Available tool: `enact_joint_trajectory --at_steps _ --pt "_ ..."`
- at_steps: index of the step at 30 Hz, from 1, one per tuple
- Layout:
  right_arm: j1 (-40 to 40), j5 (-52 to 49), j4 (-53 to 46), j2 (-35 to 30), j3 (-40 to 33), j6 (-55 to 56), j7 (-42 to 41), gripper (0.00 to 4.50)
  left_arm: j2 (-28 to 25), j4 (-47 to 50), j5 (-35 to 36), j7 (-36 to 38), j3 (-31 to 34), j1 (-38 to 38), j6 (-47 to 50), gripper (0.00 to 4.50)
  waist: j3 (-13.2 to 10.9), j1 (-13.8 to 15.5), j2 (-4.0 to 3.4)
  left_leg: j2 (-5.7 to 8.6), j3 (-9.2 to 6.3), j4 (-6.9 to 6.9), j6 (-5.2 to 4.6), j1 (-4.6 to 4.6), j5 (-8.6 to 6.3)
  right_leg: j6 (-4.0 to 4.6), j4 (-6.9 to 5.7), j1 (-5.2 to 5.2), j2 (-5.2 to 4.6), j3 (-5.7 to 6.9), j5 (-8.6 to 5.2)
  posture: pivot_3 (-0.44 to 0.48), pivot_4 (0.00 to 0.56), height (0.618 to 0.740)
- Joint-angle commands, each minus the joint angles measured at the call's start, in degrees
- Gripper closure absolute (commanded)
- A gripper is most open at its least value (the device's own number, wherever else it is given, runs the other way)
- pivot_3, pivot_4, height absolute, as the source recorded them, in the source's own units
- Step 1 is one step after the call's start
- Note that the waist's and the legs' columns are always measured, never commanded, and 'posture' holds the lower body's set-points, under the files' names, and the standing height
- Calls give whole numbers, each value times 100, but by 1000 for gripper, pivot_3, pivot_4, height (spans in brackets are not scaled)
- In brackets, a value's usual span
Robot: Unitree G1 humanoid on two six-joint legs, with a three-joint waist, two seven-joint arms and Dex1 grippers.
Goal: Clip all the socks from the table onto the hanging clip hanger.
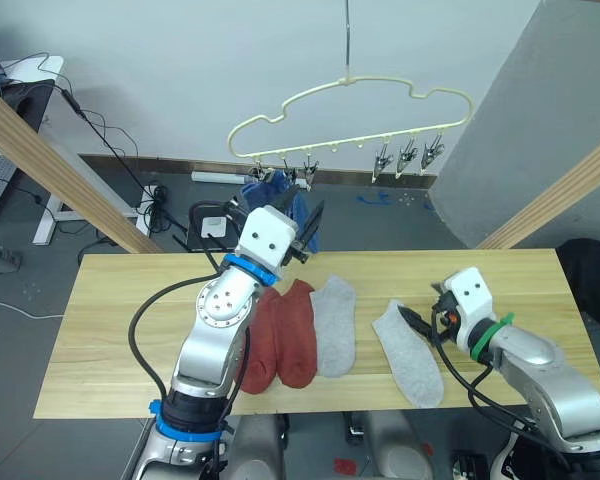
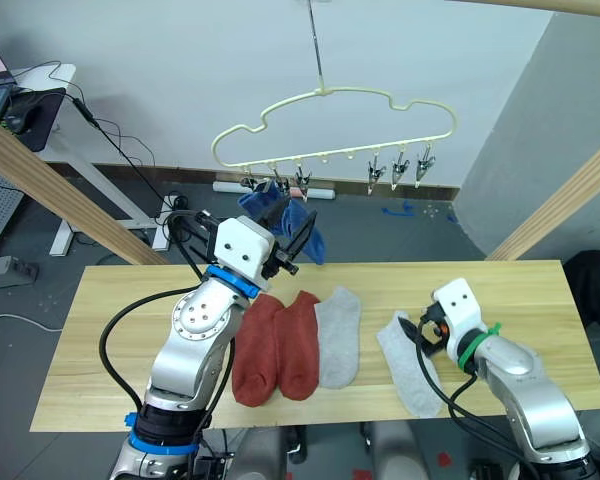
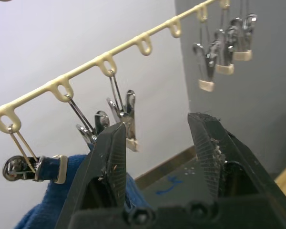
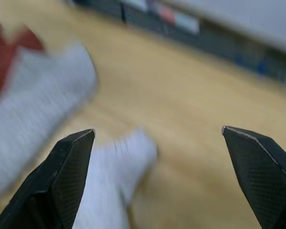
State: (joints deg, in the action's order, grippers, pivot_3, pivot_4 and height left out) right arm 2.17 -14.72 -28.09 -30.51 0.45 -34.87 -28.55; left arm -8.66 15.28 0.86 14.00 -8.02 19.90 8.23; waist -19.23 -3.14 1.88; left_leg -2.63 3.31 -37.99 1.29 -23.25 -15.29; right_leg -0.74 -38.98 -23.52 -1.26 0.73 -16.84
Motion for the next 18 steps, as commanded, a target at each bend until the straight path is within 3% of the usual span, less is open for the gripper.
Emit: enact_joint_trajectory --at_steps 1,18 --pt "215 -182 -462 48 149 350 -284 26 233 -181 -382 -469 -63 182 -262 2213 0 3 0 0 -2 0 0 -1 0 2 0 0 1 1 1 -144 350 740" --pt "945 -762 -732 215 15 143 -360 26 802 -1515 -1120 -1487 -95 893 -1126 2213 0 -14 0 2 0 -2 -2 -8 -1 5 5 0 -7 3 3 -175 353 740"
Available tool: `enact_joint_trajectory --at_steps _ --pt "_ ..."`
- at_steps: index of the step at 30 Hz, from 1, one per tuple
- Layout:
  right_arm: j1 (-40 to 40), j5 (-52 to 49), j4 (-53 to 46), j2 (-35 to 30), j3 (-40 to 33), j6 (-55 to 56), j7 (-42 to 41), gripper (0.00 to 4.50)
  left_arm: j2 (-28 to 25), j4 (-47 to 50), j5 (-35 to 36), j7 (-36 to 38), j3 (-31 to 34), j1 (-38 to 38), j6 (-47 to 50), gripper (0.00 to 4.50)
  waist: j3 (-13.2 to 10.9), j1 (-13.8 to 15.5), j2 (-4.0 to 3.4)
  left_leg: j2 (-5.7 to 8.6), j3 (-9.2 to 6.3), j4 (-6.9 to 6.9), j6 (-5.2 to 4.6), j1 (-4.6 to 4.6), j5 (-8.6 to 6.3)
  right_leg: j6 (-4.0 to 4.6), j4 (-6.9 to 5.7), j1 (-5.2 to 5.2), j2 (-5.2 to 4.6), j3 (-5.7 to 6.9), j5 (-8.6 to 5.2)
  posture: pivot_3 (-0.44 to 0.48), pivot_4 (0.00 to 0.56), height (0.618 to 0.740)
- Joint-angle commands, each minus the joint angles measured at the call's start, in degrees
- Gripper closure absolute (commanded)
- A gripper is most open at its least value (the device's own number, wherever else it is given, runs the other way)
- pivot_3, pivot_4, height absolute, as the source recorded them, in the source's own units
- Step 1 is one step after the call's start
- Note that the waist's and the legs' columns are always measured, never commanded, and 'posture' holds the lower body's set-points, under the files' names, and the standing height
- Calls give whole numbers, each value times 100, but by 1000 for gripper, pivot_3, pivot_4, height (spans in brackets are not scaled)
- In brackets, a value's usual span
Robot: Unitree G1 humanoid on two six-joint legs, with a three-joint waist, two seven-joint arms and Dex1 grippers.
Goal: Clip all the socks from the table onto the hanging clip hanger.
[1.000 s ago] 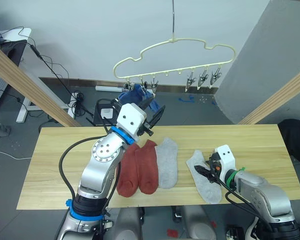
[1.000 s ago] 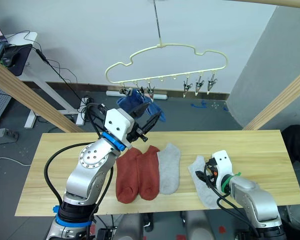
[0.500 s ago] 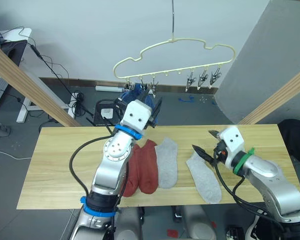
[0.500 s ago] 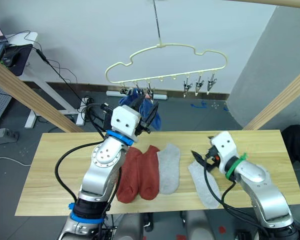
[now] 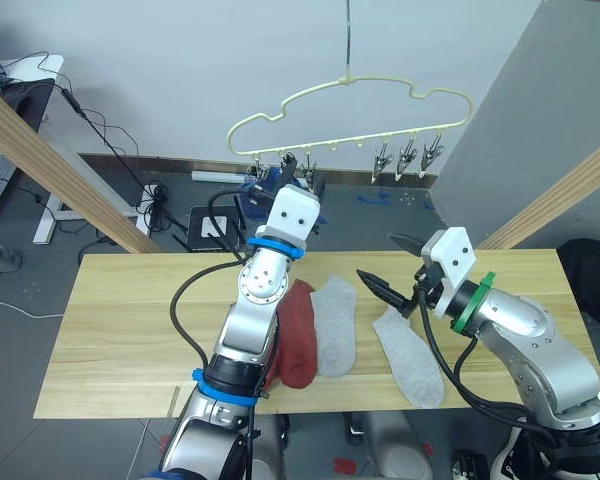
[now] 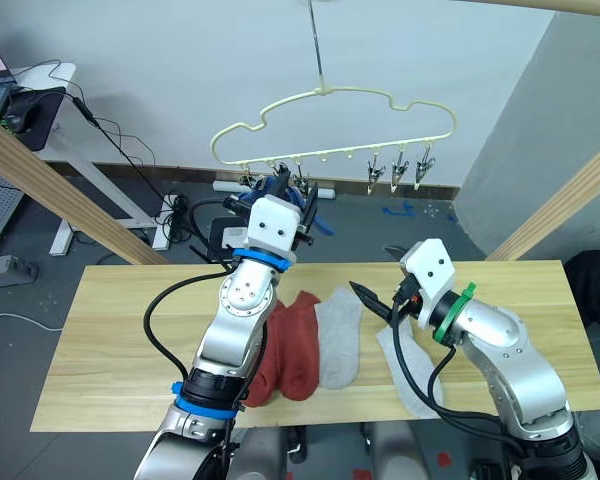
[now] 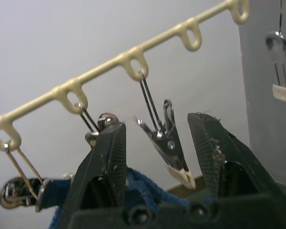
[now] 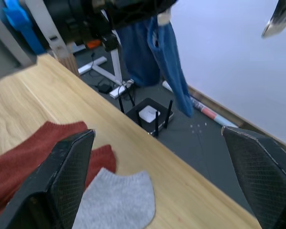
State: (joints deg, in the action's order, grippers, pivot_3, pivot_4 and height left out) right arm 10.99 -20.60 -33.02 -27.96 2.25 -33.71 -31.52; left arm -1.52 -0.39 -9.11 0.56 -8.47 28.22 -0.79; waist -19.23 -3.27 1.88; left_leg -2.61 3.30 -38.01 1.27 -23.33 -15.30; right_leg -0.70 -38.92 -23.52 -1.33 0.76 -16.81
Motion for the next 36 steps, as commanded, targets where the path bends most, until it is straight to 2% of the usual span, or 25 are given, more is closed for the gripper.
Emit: enact_joint_trajectory --at_steps 1,7,27,30,33,36 --pt "83 -185 -214 -58 -187 37 -70 26 118 32 -189 -226 -59 80 -253 2213 0 -1 0 0 0 0 0 0 0 0 0 0 0 0 0 -175 353 740" --pt "83 -234 -170 -131 -274 35 -83 26 311 -159 -570 -758 -78 172 -343 2213 0 -5 0 0 0 0 -2 0 -1 0 0 0 0 0 0 -180 357 740" --pt "53 -337 -204 -227 -432 -43 -82 26 622 -479 -680 -1039 -145 375 -432 2213 -1 -11 1 0 1 1 -2 0 -1 0 1 0 0 0 0 -194 365 740" --pt "54 -358 -197 -250 -457 -33 -68 0 616 -517 -684 -1068 -127 399 -430 2836 -1 -12 2 0 1 1 -2 -1 -1 -1 2 0 0 0 0 -197 366 740" --pt "44 -369 -207 -265 -467 -29 -58 0 581 -555 -678 -1062 -91 427 -446 3726 -1 -13 2 0 1 1 -1 0 -1 -1 2 0 0 0 0 -197 366 740" --pt "10 -380 -217 -287 -471 -25 -55 0 540 -573 -667 -1055 -38 442 -447 4310 -1 -13 2 0 2 1 -2 0 -1 -1 2 0 0 0 0 -197 366 740"
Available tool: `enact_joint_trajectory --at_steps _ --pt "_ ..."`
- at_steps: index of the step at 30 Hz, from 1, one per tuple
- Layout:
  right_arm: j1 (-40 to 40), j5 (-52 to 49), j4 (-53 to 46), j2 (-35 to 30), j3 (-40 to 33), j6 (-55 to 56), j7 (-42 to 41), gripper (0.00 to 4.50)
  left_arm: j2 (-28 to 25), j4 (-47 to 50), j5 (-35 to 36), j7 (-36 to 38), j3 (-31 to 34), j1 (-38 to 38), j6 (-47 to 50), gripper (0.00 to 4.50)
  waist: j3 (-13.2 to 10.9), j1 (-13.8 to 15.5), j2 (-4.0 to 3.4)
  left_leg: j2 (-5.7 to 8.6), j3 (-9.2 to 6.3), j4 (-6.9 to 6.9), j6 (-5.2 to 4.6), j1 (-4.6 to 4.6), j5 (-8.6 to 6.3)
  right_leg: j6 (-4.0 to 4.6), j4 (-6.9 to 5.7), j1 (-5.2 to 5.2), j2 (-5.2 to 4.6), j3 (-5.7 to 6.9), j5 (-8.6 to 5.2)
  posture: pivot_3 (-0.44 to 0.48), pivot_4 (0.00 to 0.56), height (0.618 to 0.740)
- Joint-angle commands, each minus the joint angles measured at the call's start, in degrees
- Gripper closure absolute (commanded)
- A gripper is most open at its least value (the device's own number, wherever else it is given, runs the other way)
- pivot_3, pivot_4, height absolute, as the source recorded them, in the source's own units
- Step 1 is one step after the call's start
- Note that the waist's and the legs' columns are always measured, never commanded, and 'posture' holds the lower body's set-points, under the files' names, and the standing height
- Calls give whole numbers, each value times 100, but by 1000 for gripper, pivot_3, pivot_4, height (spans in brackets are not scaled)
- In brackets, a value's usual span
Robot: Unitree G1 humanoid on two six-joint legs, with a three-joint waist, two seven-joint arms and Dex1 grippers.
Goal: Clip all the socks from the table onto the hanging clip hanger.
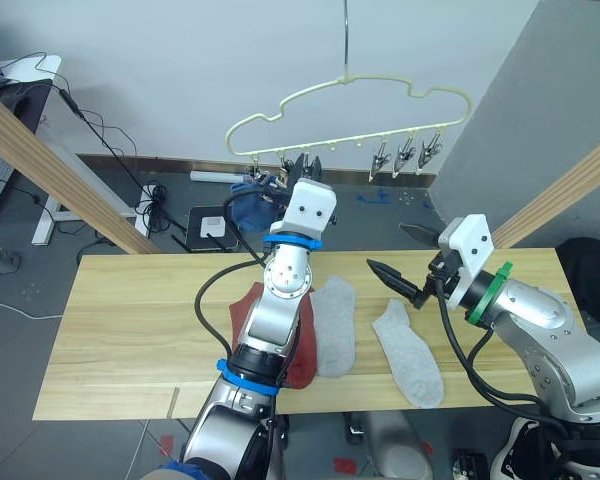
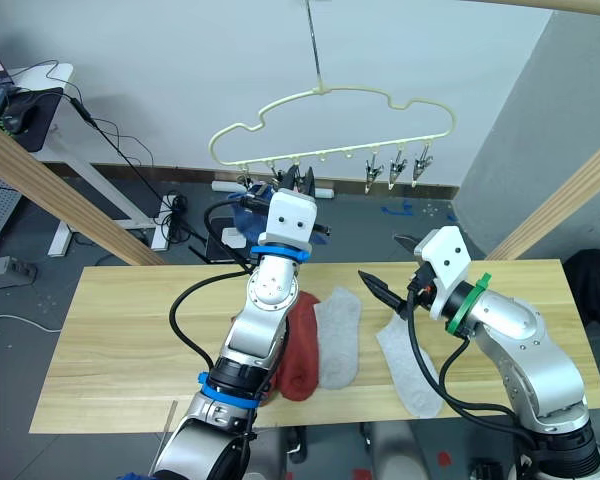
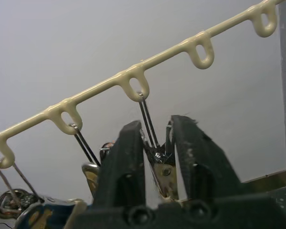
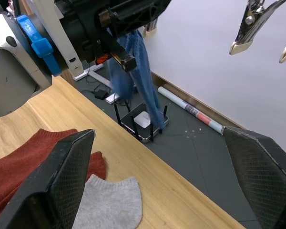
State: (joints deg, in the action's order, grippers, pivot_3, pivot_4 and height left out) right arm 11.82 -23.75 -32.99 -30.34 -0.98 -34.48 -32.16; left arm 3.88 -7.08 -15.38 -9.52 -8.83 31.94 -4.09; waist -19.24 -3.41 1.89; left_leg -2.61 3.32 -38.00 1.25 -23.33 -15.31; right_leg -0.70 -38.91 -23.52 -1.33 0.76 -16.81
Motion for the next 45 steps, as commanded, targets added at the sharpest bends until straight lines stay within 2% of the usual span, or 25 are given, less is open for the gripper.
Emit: enact_joint_trajectory --at_steps 1,4,8,12,17,23,32,33,35,40,45 --pt "-98 -57 -226 -56 -141 55 12 0 -23 102 -36 -35 15 69 -118 4352 0 0 0 0 0 0 0 0 0 0 0 0 0 0 0 -197 366 740" --pt "-222 22 -254 -63 -94 53 81 0 -96 196 52 124 34 44 -129 4352 0 1 0 0 0 1 0 0 0 0 0 0 0 0 0 -194 367 740" --pt "-648 319 -189 -18 53 -68 420 0 -280 465 605 849 60 -5 -101 4352 -1 4 -1 -2 0 3 2 0 1 -1 1 0 0 0 0 -181 372 740" --pt "-1347 929 208 -6 338 124 733 0 -631 749 1424 1902 192 14 250 4352 -1 11 -1 -3 3 4 3 1 2 -1 1 -1 0 0 -1 -170 376 740" --pt "-1539 1443 941 -14 685 636 696 0 -962 920 2169 2751 375 106 724 4352 -5 9 -3 -3 9 2 4 9 2 -4 -3 -1 0 -6 -2 -152 385 740" --pt "-1424 1764 1572 -25 993 1242 384 0 -1228 1072 2483 3142 511 161 1078 4352 -16 18 -9 -2 8 3 4 11 3 -27 -3 -1 3 -7 -16 -138 389 740" --pt "-1010 1903 2589 372 1079 1045 400 0 -1328 1254 2914 3470 602 160 1597 4352 -90 49 -7 -3 7 4 5 11 3 -7 -2 1 1 -7 -4 -118 398 740" --pt "-982 1959 2671 381 1119 1056 389 295 -1338 1263 2928 3483 604 166 1622 4352 -94 52 -7 -3 7 4 5 11 3 -7 -2 1 1 -7 -4 -118 398 740" --pt "-902 2049 2809 415 1164 1080 413 595 -1343 1279 2986 3496 621 174 1709 4352 -96 50 -5 -3 8 3 5 12 3 -7 -2 1 1 -8 -4 -115 397 740" --pt "-756 2206 3040 520 1134 1105 561 2400 -1318 1346 3399 3617 751 220 2112 4352 -97 60 -5 -4 8 3 5 21 3 -8 -6 8 1 -8 -5 -113 395 740" --pt "-753 2259 2807 463 1159 1310 469 4058 -1369 1511 3773 3765 839 256 2541 4352 -97 73 -5 -2 9 3 6 24 3 -8 -5 12 0 -9 -5 -117 393 740"
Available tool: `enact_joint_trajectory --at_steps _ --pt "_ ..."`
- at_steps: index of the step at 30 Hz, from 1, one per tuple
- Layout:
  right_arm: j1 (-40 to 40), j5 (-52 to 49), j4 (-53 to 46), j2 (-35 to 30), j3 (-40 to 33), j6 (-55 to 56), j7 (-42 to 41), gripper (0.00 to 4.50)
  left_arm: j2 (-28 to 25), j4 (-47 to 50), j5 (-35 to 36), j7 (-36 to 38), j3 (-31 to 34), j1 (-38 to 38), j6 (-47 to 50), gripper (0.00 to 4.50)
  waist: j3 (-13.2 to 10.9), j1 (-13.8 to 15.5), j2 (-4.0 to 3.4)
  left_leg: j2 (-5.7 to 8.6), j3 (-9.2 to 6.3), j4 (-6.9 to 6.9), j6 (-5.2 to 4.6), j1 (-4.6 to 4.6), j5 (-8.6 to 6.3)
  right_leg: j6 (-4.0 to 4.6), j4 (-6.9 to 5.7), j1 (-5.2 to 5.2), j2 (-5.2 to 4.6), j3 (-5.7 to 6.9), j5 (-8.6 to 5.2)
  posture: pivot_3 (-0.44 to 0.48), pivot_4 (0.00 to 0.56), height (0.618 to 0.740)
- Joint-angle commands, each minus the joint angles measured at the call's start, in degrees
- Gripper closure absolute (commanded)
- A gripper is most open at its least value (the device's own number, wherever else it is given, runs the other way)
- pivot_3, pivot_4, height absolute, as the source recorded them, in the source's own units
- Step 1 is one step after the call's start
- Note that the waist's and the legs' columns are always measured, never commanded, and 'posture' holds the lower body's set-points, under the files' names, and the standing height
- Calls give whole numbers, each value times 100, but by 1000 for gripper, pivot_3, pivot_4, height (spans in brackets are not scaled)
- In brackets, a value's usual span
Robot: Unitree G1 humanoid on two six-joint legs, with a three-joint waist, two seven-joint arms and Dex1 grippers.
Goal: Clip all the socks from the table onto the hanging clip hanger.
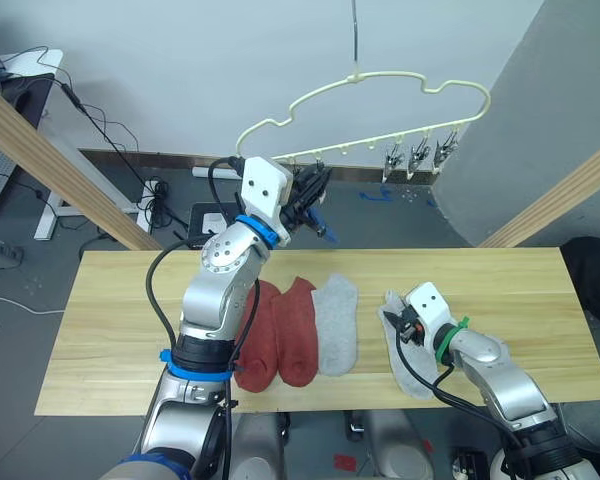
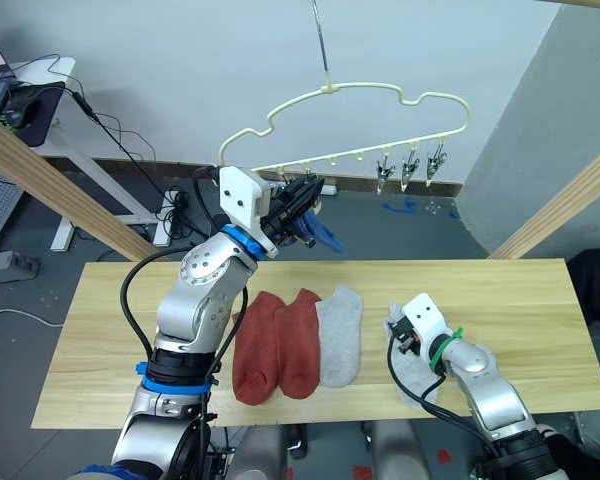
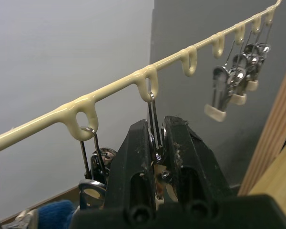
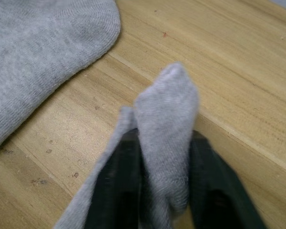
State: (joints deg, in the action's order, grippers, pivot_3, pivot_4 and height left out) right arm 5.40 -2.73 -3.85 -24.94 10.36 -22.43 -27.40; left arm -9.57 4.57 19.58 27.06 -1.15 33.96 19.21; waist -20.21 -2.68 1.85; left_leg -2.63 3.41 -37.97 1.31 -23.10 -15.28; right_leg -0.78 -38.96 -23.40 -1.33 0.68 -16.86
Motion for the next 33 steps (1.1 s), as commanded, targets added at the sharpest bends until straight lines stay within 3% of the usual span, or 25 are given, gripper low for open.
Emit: enact_joint_trajectory --at_steps 1,8,14,23,33 --pt "-81 156 -193 -80 25 150 -37 4371 -21 388 378 118 98 57 325 4352 0 0 0 0 0 0 0 0 0 0 0 0 0 -1 0 -117 393 740" --pt "632 -145 -1020 167 -20 133 -328 4500 -76 601 887 137 272 124 977 4352 -24 -42 -8 0 0 1 1 0 0 -1 0 -2 1 0 -1 -132 387 740" --pt "1198 -719 -1337 881 -44 -42 -310 4500 -63 702 1117 59 365 163 1296 4352 -25 -30 -9 -2 -6 4 5 -4 -1 -4 6 -2 2 4 -2 -135 382 740" --pt "1750 -882 -839 1757 17 72 -95 4500 40 867 1094 -124 359 78 1371 4352 -25 -44 -10 0 -5 2 5 -8 -1 -3 5 -6 -4 6 -2 -131 381 740" --pt "1973 -850 -554 2017 -84 269 -7 4500 88 972 1095 -249 358 -2 1416 4352 -26 -46 -10 -1 -4 4 5 -10 -1 -2 4 -10 -4 5 -1 -127 382 740"
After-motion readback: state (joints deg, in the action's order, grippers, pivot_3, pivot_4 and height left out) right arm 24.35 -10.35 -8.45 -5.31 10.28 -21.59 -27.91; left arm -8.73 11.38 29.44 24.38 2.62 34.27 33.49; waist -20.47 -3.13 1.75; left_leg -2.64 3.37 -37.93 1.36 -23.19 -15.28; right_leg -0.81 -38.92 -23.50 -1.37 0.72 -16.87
